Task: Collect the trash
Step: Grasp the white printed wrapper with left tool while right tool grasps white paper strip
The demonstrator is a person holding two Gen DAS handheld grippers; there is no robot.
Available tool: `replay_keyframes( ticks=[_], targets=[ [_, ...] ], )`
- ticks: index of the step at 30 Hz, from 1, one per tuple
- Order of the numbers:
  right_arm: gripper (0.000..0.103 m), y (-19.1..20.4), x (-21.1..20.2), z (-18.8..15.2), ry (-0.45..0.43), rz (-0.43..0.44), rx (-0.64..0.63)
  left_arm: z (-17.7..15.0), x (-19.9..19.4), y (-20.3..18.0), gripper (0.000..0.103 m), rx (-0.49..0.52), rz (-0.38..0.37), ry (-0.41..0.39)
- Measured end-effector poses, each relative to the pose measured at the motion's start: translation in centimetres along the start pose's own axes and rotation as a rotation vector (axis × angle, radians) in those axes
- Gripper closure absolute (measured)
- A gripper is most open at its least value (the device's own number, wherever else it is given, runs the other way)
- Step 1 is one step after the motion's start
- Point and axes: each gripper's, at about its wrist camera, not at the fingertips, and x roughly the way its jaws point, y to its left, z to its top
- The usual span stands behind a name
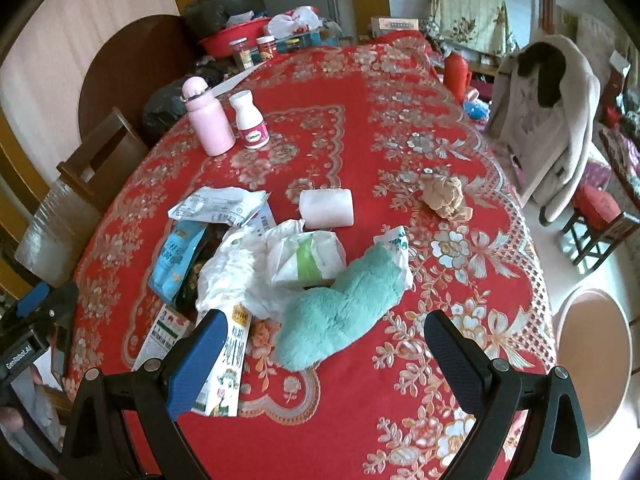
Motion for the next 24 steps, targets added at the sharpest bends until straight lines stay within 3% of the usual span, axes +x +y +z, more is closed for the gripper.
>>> replay_keyframes(
  ticks=[15, 24],
  targets=[
    [0.005, -0.7, 7.1, 6.0, 0.05, -0.007, 0.031, 6.6, 8.4, -1.9, 0.0, 0.041, -0.08, 0.075],
    [0.007, 0.0, 11.4, 8.6, 0.085, -0.018, 0.029, 9.0, 15.3, -2.9, 0.0, 0.064, -0.12, 0.195]
  ],
)
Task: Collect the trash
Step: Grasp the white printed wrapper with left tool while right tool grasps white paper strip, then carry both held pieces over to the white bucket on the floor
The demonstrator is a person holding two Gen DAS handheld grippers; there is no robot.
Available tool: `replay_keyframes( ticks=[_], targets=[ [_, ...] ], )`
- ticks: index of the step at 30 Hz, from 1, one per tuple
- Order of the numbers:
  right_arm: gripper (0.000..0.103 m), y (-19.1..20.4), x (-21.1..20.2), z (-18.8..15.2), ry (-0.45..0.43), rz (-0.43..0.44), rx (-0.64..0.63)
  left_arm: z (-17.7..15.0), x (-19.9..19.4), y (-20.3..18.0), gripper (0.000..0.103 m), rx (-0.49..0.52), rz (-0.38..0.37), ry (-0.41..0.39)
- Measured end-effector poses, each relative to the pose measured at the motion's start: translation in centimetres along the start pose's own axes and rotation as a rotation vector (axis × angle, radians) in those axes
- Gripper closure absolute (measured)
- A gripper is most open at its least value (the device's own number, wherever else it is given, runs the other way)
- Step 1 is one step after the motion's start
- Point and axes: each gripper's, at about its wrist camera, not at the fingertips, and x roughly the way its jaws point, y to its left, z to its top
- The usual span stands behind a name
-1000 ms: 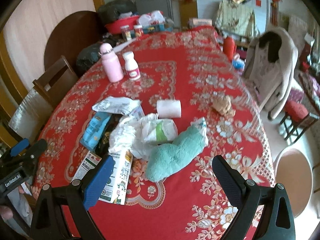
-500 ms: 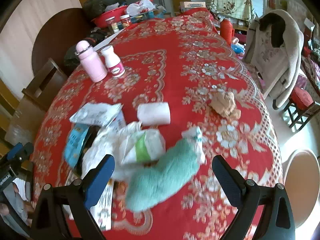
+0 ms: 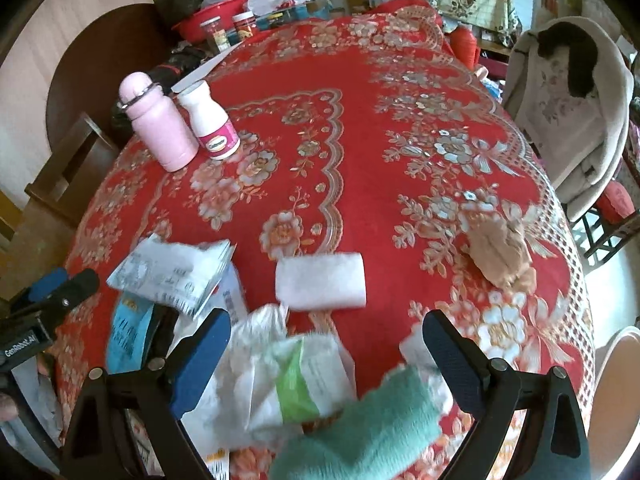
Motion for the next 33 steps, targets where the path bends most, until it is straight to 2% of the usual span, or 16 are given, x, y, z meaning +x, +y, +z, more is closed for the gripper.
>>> replay_keyframes(
  ticks=[7, 8, 10, 12, 14, 15, 18, 23, 29, 33],
  targets=[
    [0.008, -0.3, 2.6, 2.0, 0.025, -0.006, 0.016, 1.8, 3.8, -0.5, 0.0, 0.022, -0.046, 0.083],
    [0.009, -0.2, 2.9, 2.2, 0.032, -0.007, 0.017, 1.9, 4.2, -0.7, 0.004, 0.035, -0.053, 0.092],
    [0.016, -0.3, 3.6, 2.4, 0.047, -0.012, 0.017, 2.1, 4.8, -1.1, 0.023, 0.063, -0.068, 0.111],
    [0.019, -0.4, 4.4, 2.5, 0.067, -0.023, 0.017, 2.1, 5.6, -1.7, 0.049, 0.093, -0.098, 0.15],
    [0.03, -0.7, 4.8, 2.3, 0.079, -0.018, 0.029, 2.1, 5.8, -1.9, 0.052, 0.098, -0.124, 0.154],
    [0.037, -1.0, 4.9, 2.2, 0.081, 0.0, 0.042, 2.2, 5.8, -2.0, 0.068, 0.107, -0.13, 0.154],
    [0.051, -1.0, 4.8, 2.2, 0.079, 0.037, 0.056, 2.3, 6.1, -2.4, 0.087, 0.126, -0.164, 0.179],
    [0.056, -1.3, 3.4, 2.1, 0.04, 0.055, 0.055, 2.9, 4.3, -3.0, 0.089, 0.151, -0.183, 0.129],
    [0.056, -2.9, 0.9, 2.1, -0.008, 0.112, 0.073, 3.9, 1.6, -3.2, 0.089, 0.081, -0.198, 0.078],
    [0.056, -4.0, -1.3, 1.7, -0.029, 0.133, 0.063, 3.9, -1.0, -4.8, 0.089, 0.062, -0.206, 0.032]
  ],
)
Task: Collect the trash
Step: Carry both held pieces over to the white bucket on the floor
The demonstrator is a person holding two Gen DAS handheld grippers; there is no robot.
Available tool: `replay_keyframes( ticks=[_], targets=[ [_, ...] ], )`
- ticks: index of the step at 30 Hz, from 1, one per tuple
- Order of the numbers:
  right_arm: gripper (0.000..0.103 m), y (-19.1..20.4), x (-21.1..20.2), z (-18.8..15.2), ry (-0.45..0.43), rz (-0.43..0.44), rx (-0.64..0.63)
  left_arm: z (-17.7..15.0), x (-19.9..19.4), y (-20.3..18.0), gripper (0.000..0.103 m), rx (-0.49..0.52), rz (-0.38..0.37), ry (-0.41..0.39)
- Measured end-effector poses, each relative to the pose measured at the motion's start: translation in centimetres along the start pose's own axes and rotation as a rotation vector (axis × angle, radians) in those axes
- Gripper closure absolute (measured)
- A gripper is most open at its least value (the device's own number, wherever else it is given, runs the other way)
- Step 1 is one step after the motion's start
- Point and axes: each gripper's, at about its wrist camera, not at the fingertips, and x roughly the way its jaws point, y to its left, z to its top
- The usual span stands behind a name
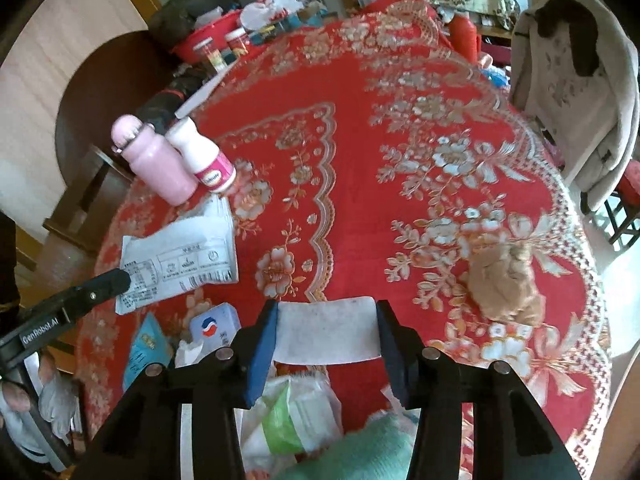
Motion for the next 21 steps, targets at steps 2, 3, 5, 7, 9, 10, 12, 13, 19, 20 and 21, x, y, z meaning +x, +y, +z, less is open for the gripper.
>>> replay_keyframes(
  ticks=[2, 3, 5, 7, 9, 10, 12, 13, 19, 20, 21],
  targets=[
    [0.056, -0.5, -1.4, -0.4, -0.013, -0.008, -0.021, 0.0, -0.7, -1.6, 0.089, 0.007, -0.005, -0.016],
    [0.056, -0.8, -1.9, -0.6, -0.019, -0.013, -0.027, -0.1, -1.1, -2.4, 0.089, 0.011, -0.01, -0.023],
    [0.056, -1.7, -3.1, -1.0, -0.029, -0.022, -0.032, -0.4, -1.7, -4.4, 0.089, 0.019, -0.023, -0.035],
    [0.056, -2.8, -4.4, -1.4, -0.037, -0.03, -0.026, -0.8, -2.1, -6.2, 0.089, 0.031, -0.036, -0.037],
    [0.056, -4.2, -5.6, -2.0, -0.047, -0.042, -0.015, -1.2, -2.2, -8.5, 0.089, 0.053, -0.047, -0.035],
    [0.056, -4.9, -6.2, -2.2, -0.053, -0.051, -0.009, -1.4, -2.2, -9.3, 0.089, 0.061, -0.052, -0.033],
    [0.056, -6.6, -7.4, -2.8, -0.061, -0.072, 0.007, -1.9, -2.1, -11.4, 0.089, 0.08, -0.066, -0.024],
    [0.056, -7.5, -8.0, -3.2, -0.064, -0.083, 0.019, -2.2, -2.0, -12.6, 0.089, 0.091, -0.077, -0.017],
    [0.056, -13.7, -11.6, -5.7, -0.077, -0.156, 0.103, -4.1, -1.1, -19.2, 0.089, 0.164, -0.127, 0.016],
    [0.056, -14.7, -12.3, -6.1, -0.08, -0.172, 0.115, -4.5, -1.0, -20.7, 0.089, 0.185, -0.137, 0.021],
    [0.056, -15.8, -13.0, -6.7, -0.083, -0.192, 0.128, -4.9, -0.9, -22.1, 0.089, 0.206, -0.144, 0.023]
  ],
)
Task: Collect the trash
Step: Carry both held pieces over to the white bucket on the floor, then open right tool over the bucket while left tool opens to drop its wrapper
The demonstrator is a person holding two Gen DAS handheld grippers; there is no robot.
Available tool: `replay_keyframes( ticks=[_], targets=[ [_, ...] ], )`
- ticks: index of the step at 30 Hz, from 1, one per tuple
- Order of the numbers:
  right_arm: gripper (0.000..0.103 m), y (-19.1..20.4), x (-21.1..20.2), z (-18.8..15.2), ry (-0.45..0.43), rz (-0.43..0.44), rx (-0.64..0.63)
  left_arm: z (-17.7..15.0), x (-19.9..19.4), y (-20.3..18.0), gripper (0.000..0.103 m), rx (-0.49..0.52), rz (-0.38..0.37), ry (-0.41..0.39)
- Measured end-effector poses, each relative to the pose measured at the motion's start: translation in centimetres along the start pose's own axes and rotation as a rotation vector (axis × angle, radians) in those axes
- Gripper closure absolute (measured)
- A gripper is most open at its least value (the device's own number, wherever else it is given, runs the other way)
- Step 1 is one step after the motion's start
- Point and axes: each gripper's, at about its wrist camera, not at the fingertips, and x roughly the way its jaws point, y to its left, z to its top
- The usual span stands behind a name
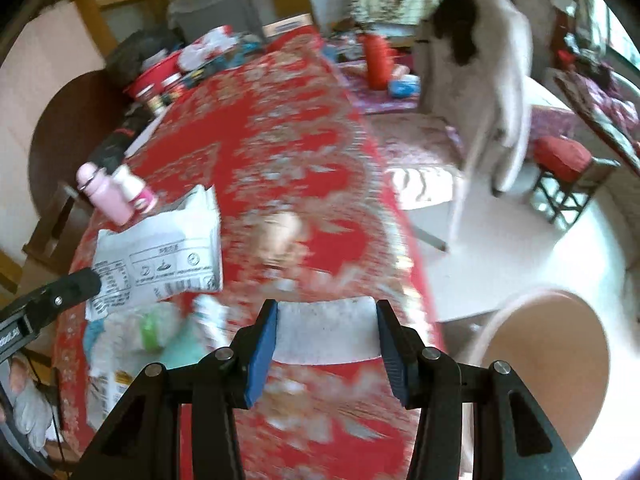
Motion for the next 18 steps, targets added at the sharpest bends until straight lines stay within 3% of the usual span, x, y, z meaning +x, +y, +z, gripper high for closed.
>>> replay_keyframes(
  ticks=[9, 18],
  targets=[
    [0.056, -11.5, -3.3, -3.4, 0.009, -0.143, 0.168, -1.5, 3.8, -10.3, 0.089, 0.121, -0.096, 0.071],
    [0.053, -18.5, -3.9, -6.5, 0.067, -0.206, 0.279, -3.6, 8.6, -18.2, 0.089, 0.217, -0.149, 0.17]
  ],
)
